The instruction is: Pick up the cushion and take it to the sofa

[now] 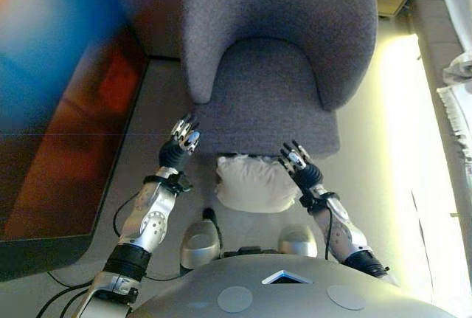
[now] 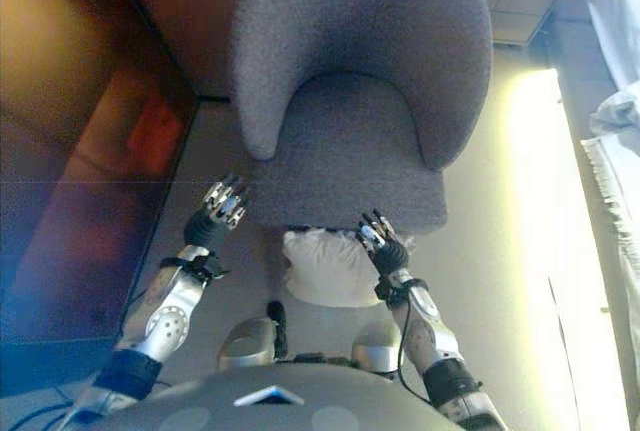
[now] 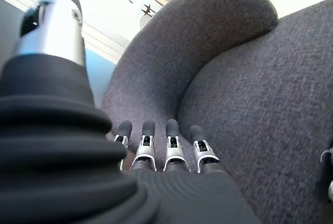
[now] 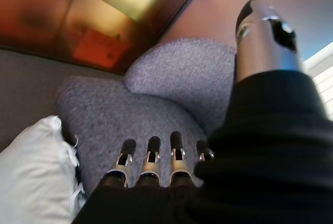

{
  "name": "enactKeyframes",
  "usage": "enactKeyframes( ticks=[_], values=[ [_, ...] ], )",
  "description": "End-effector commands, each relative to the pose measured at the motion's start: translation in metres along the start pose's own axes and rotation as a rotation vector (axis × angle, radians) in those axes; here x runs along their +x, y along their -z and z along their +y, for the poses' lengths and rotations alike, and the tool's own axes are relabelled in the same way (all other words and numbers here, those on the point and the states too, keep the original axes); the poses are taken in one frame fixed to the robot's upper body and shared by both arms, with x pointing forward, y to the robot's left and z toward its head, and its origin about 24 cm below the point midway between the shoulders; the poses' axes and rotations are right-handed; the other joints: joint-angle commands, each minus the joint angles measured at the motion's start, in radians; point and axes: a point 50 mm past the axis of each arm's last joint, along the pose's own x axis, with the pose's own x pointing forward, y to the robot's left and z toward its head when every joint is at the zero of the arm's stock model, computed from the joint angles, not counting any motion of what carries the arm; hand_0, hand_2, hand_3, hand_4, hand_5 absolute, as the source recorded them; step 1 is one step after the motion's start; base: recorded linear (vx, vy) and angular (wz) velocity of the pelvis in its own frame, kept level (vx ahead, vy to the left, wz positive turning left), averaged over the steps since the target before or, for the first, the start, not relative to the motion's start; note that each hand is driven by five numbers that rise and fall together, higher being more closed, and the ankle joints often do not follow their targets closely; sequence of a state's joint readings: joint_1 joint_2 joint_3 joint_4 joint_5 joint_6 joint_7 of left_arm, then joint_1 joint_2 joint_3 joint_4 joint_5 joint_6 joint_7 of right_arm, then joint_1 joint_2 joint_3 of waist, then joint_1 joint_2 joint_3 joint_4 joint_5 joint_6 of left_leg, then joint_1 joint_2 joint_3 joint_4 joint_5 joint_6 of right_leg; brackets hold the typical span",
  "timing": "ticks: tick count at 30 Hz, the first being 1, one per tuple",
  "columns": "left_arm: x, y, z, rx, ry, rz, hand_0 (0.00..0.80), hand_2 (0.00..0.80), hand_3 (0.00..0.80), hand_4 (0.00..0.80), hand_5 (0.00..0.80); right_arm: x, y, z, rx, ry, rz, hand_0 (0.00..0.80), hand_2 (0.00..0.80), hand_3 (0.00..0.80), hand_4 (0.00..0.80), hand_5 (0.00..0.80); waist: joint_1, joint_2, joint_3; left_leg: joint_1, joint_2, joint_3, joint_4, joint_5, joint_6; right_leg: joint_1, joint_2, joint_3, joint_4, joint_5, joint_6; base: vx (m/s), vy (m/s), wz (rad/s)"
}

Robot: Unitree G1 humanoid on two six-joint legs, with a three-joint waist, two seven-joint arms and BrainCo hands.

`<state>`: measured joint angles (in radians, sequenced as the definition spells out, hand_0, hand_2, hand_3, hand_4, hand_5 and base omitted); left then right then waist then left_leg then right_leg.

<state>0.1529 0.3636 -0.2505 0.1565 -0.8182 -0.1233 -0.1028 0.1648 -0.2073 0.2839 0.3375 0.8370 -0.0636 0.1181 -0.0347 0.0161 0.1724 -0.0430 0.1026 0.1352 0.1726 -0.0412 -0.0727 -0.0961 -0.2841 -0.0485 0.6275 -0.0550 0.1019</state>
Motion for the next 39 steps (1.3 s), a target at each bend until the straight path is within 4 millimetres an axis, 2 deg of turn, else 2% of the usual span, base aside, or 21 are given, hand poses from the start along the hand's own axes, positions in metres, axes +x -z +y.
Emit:
enactKeyframes(
  ticks=[1, 4, 5, 6, 7, 8, 9, 11, 14, 17, 19, 21, 24, 29, 32, 33, 34, 35, 37, 38, 39],
  values=[
    [-0.009, -0.02, 0.0, 0.037, 0.062, -0.095, 0.0, 0.0, 0.0, 0.0, 0.0, 0.001, -0.008, 0.009, 0.019, -0.048, -0.053, 0.0, 0.0, 0.0, 0.0, 0.0, 0.029, -0.03, -0.046, 0.01, 0.011, -0.006, 0.018, -0.031, 0.019, -0.01, -0.081, -0.091, -0.151, 0.12, 0.065, 0.265, -0.139, -0.32],
    [-0.009, -0.028, 0.003, 0.035, 0.04, -0.131, 0.0, 0.0, 0.0, 0.0, 0.0, 0.006, -0.015, 0.013, -0.009, -0.087, -0.051, 0.0, 0.0, 0.0, 0.0, 0.0, 0.021, -0.061, -0.022, 0.017, 0.03, 0.03, 0.054, -0.075, -0.017, -0.021, -0.112, -0.134, -0.402, 0.173, 0.102, 0.187, -0.252, -0.37],
    [-0.009, -0.031, 0.004, 0.042, 0.028, -0.142, 0.0, 0.0, 0.0, 0.0, 0.0, 0.009, -0.021, 0.014, -0.024, -0.101, -0.058, 0.0, 0.0, 0.0, 0.0, 0.0, 0.016, -0.071, -0.016, 0.015, 0.041, 0.037, 0.066, -0.088, -0.03, -0.031, -0.12, -0.124, -0.477, 0.209, 0.121, 0.174, -0.278, -0.2],
    [-0.009, -0.033, 0.005, 0.051, 0.025, -0.144, 0.0, 0.0, 0.0, 0.0, 0.0, 0.011, -0.025, 0.016, -0.03, -0.104, -0.067, 0.0, 0.0, 0.0, 0.0, 0.0, 0.01, -0.071, -0.012, 0.015, 0.052, 0.033, 0.071, -0.095, -0.036, -0.035, -0.11, -0.091, -0.497, 0.218, 0.13, 0.175, -0.212, -0.22],
    [-0.01, -0.034, 0.006, 0.055, 0.021, -0.145, 0.0, 0.0, 0.0, 0.0, 0.0, 0.012, -0.027, 0.016, -0.038, -0.106, -0.072, 0.0, 0.0, 0.0, 0.0, 0.0, 0.008, -0.069, -0.011, 0.017, 0.067, 0.025, 0.072, -0.095, -0.041, -0.032, -0.093, -0.066, -0.503, 0.202, 0.14, 0.188, -0.157, -0.05],
    [-0.012, -0.032, 0.009, 0.046, 0.005, -0.145, 0.0, 0.0, 0.0, 0.0, 0.0, 0.013, -0.029, 0.015, -0.049, -0.1, -0.071, 0.0, 0.0, 0.0, 0.0, 0.0, 0.012, -0.069, -0.018, 0.022, 0.082, 0.023, 0.068, -0.088, -0.046, -0.016, -0.081, -0.076, -0.51, 0.185, 0.146, 0.21, -0.158, 0.24],
    [-0.015, -0.03, 0.01, 0.038, -0.016, -0.141, 0.0, 0.0, 0.0, 0.0, 0.0, 0.014, -0.031, 0.014, -0.061, -0.09, -0.069, 0.0, 0.0, 0.0, 0.0, 0.0, 0.017, -0.069, -0.028, 0.03, 0.094, 0.024, 0.062, -0.078, -0.052, 0.003, -0.072, -0.094, -0.521, 0.178, 0.147, 0.192, -0.143, 0.59],
    [-0.018, -0.028, 0.011, 0.028, -0.039, -0.143, 0.0, 0.0, 0.0, 0.0, 0.0, 0.014, -0.034, 0.014, -0.086, -0.092, -0.075, 0.0, 0.0, 0.0, 0.0, 0.0, 0.021, -0.069, -0.039, 0.037, 0.112, 0.022, 0.05, -0.06, -0.059, 0.027, -0.045, -0.1, -0.526, 0.152, 0.145, 0.173, -0.126, 0.49],
    [-0.024, -0.024, 0.011, 0.04, -0.078, -0.143, 0.0, 0.0, 0.0, 0.0, 0.0, 0.01, -0.042, 0.017, -0.16, -0.106, -0.106, 0.0, 0.0, 0.0, 0.0, 0.0, 0.024, -0.065, -0.06, 0.041, 0.143, 0.016, 0.039, -0.022, -0.066, 0.053, 0.007, -0.115, -0.528, 0.108, 0.118, 0.134, -0.108, 0.02],
    [-0.021, -0.022, 0.007, 0.017, -0.089, -0.145, 0.0, 0.0, 0.0, 0.0, 0.0, 0.007, -0.051, 0.021, -0.262, -0.138, -0.147, 0.0, 0.0, 0.0, 0.0, 0.0, 0.018, -0.06, -0.064, 0.025, 0.164, 0.025, 0.092, 0.005, -0.079, 0.058, 0.032, -0.134, -0.52, 0.086, 0.086, 0.026, -0.08, 0.02],
    [-0.017, -0.021, 0.004, -0.025, -0.073, -0.138, 0.0, 0.0, 0.0, 0.0, 0.0, 0.007, -0.057, 0.024, -0.297, -0.159, -0.163, 0.0, 0.0, 0.0, 0.0, 0.0, 0.017, -0.054, -0.061, 0.002, 0.161, 0.023, 0.144, 0.022, -0.086, 0.066, 0.043, -0.151, -0.513, 0.073, 0.068, 0.001, -0.027, 0.11],
    [-0.014, -0.02, 0.0, -0.064, -0.05, -0.13, 0.0, 0.0, 0.0, 0.0, 0.0, 0.008, -0.059, 0.024, -0.302, -0.16, -0.171, 0.0, 0.0, 0.0, 0.0, 0.0, 0.019, -0.047, -0.061, -0.004, 0.152, 0.019, 0.128, 0.029, -0.088, 0.074, 0.043, -0.161, -0.508, 0.065, 0.067, 0.016, 0.068, 0.23],
    [-0.007, -0.017, -0.009, -0.106, 0.012, -0.11, 0.0, 0.0, 0.0, 0.0, 0.0, 0.012, -0.063, 0.027, -0.276, -0.165, -0.197, 0.0, 0.0, 0.0, 0.0, 0.0, 0.032, -0.028, -0.058, 0.013, 0.124, -0.001, 0.002, 0.041, -0.085, 0.083, 0.032, -0.167, -0.493, 0.053, 0.081, 0.049, 0.141, 0.43],
    [-0.004, -0.014, -0.011, -0.038, 0.062, -0.075, 0.0, 0.0, 0.0, 0.0, 0.0, 0.009, -0.065, 0.032, -0.211, -0.181, -0.218, 0.0, 0.0, 0.0, 0.0, 0.0, 0.02, -0.025, -0.076, 0.064, 0.11, 0.02, -0.075, 0.04, -0.074, 0.097, 0.003, -0.194, -0.495, 0.069, 0.107, 0.044, 0.058, 0.26],
    [-0.003, -0.019, -0.007, -0.016, 0.066, -0.074, 0.0, 0.0, 0.0, 0.0, 0.0, 0.009, -0.067, 0.027, -0.405, -0.129, -0.227, 0.0, 0.0, 0.0, 0.0, 0.0, 0.019, -0.024, -0.086, 0.072, 0.1, 0.032, -0.097, 0.041, -0.071, 0.106, -0.005, -0.197, -0.523, 0.084, 0.12, 0.022, 0.018, 0.05],
    [-0.003, -0.02, -0.007, -0.031, 0.075, -0.075, 0.0, 0.0, 0.0, 0.0, 0.0, 0.009, -0.069, 0.027, -0.416, -0.136, -0.231, 0.0, 0.0, 0.0, 0.0, 0.0, 0.02, -0.025, -0.086, 0.074, 0.099, 0.035, -0.102, 0.043, -0.07, 0.108, -0.007, -0.2, -0.531, 0.089, 0.123, -0.016, 0.001, -0.04],
    [-0.002, -0.022, -0.008, -0.081, 0.101, -0.076, 0.0, 0.0, 0.0, 0.0, 0.0, 0.01, -0.072, 0.029, -0.363, -0.176, -0.223, 0.0, 0.0, 0.0, 0.0, 0.0, 0.021, -0.026, -0.085, 0.075, 0.097, 0.039, -0.11, 0.045, -0.069, 0.109, -0.009, -0.206, -0.539, 0.095, 0.127, -0.037, -0.013, -0.04],
    [0.0, -0.024, -0.014, -0.271, 0.209, -0.071, 0.0, 0.0, 0.0, 0.0, 0.0, 0.009, -0.074, 0.037, -0.045, -0.33, -0.188, 0.0, 0.0, 0.0, 0.0, 0.0, 0.026, -0.028, -0.08, 0.082, 0.095, 0.045, -0.122, 0.048, -0.067, 0.116, -0.009, -0.217, -0.551, 0.099, 0.128, -0.045, -0.02, -0.02],
    [0.001, -0.02, -0.023, -0.502, 0.347, -0.072, 0.0, 0.0, 0.0, 0.0, 0.0, 0.01, -0.068, 0.052, 0.332, -0.557, -0.171, 0.0, 0.0, 0.0, 0.0, 0.0, 0.031, -0.03, -0.084, 0.081, 0.098, 0.057, -0.14, 0.056, -0.065, 0.116, -0.006, -0.23, -0.566, 0.104, 0.123, -0.04, -0.038, 0.0],
    [0.0, -0.011, -0.034, -0.698, 0.475, -0.091, 0.0, 0.0, 0.0, 0.0, 0.0, 0.007, -0.064, 0.071, 0.611, -0.81, -0.196, 0.0, 0.0, 0.0, 0.0, 0.0, 0.034, -0.027, -0.082, 0.093, 0.104, 0.074, -0.159, 0.059, -0.067, 0.125, -0.004, -0.245, -0.578, 0.106, 0.125, -0.044, -0.047, -0.02],
    [-0.001, -0.008, -0.039, -0.779, 0.516, -0.099, 0.0, 0.0, 0.0, 0.0, 0.0, 0.006, -0.063, 0.079, 0.701, -0.891, -0.21, 0.0, 0.0, 0.0, 0.0, 0.0, 0.035, -0.026, -0.088, 0.088, 0.106, 0.079, -0.166, 0.065, -0.068, 0.121, -0.003, -0.25, -0.586, 0.112, 0.126, -0.054, -0.036, -0.03]
  ],
)
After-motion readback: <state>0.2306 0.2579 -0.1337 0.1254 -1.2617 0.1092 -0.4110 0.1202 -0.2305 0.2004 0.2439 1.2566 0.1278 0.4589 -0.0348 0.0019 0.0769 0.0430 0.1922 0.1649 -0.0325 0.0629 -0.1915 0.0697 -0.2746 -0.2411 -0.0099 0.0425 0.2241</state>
